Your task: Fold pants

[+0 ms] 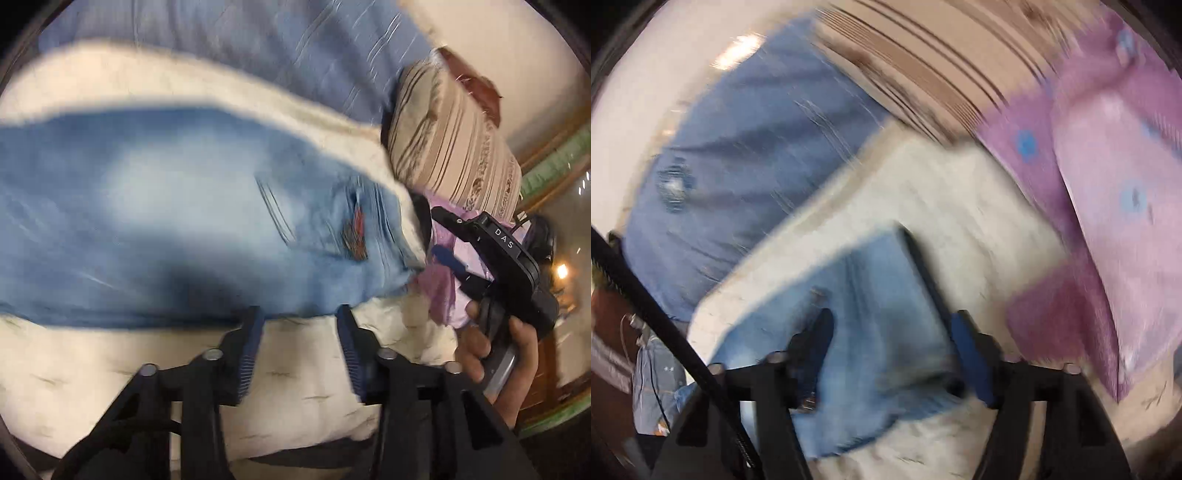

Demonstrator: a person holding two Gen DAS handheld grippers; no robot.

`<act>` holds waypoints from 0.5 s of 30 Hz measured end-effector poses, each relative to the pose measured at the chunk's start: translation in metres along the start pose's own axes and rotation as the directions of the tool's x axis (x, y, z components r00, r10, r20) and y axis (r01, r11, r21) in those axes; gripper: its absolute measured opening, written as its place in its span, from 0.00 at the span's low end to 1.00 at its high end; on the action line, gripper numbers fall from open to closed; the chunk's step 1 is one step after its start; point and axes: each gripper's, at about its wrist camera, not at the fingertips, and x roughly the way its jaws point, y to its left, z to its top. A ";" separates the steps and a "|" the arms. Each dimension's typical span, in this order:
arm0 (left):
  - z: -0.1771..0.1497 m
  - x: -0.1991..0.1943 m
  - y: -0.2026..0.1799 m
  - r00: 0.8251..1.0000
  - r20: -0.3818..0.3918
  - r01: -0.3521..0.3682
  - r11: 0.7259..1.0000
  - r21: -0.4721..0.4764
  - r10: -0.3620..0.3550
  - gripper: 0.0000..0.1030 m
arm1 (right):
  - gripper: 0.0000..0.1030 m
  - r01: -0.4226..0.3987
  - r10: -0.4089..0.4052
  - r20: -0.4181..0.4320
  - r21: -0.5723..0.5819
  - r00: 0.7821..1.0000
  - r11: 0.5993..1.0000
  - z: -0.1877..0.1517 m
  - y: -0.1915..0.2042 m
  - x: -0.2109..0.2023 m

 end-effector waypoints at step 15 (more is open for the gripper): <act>-0.013 -0.130 0.170 0.898 0.164 -0.263 0.797 -0.543 0.408 0.59 | 0.68 -0.540 0.376 -0.448 -0.327 0.811 0.776 -0.110 0.245 0.066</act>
